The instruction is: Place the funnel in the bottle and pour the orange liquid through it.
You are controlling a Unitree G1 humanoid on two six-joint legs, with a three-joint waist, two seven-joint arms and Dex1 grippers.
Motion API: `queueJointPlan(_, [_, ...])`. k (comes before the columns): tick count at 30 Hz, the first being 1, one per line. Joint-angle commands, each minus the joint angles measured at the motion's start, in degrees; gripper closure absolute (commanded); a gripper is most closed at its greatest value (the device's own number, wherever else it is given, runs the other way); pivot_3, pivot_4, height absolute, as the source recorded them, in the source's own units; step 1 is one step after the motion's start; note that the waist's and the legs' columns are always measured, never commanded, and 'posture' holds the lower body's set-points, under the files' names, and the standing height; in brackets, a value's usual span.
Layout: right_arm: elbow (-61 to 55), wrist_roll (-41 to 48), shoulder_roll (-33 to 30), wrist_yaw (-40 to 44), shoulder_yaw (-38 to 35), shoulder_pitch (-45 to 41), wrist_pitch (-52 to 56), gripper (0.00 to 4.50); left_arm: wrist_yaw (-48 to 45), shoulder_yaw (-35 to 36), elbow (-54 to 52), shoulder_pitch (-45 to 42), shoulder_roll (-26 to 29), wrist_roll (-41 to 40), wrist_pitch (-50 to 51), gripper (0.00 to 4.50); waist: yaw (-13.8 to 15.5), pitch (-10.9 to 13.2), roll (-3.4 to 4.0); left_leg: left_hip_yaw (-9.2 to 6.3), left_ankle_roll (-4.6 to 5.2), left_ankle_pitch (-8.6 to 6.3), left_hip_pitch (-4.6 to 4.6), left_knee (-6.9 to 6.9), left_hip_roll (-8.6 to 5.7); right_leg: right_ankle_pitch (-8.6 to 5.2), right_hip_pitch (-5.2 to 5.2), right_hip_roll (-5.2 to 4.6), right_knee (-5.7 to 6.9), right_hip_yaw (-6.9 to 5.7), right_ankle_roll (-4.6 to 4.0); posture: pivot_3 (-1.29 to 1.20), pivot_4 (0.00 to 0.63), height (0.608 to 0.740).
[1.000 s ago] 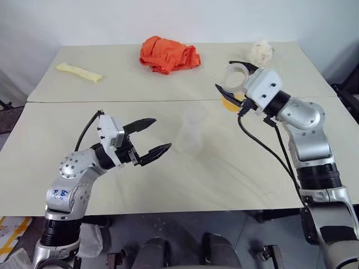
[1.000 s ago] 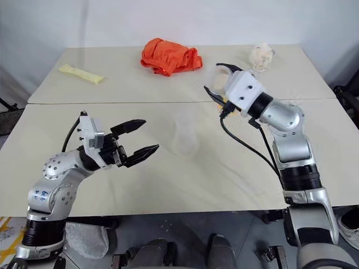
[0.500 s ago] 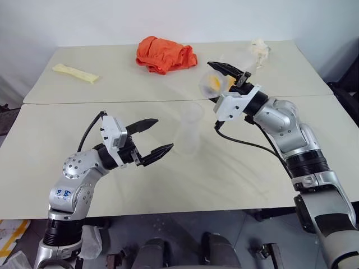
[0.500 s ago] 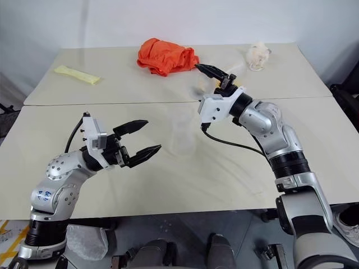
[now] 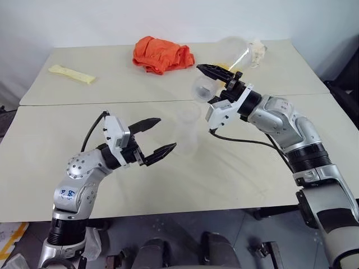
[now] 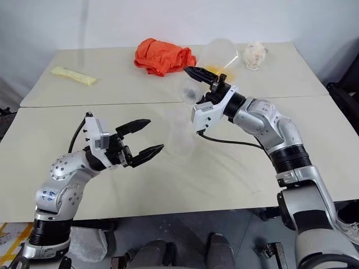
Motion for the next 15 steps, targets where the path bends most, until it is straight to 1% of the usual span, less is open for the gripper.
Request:
queueJointPlan(1, [-1.4, -0.8, -1.1, -2.4, -0.4, -2.2, -0.8, 2.01, 0.2, 0.0, -0.2, -0.7, -0.3, 0.0, -1.4, 0.00, 0.0, 0.0, 0.00, 0.00, 0.00, 0.00, 0.00, 0.00, 0.00, 0.00, 0.00, 0.00, 0.00, 0.01, 0.00, 0.00, 0.150, 0.740])
queueJointPlan(15, [0.0, -4.8, -1.8, -5.2, 1.2, -4.5, -1.4, 2.01, 1.5, -0.7, -0.4, -0.2, -2.6, 0.5, -2.2, 0.00, 0.0, 0.0, 0.00, -0.01, 0.00, 0.00, 0.00, 0.00, 0.00, 0.00, 0.00, 0.00, 0.00, 0.00, 0.00, 0.00, 0.150, 0.740])
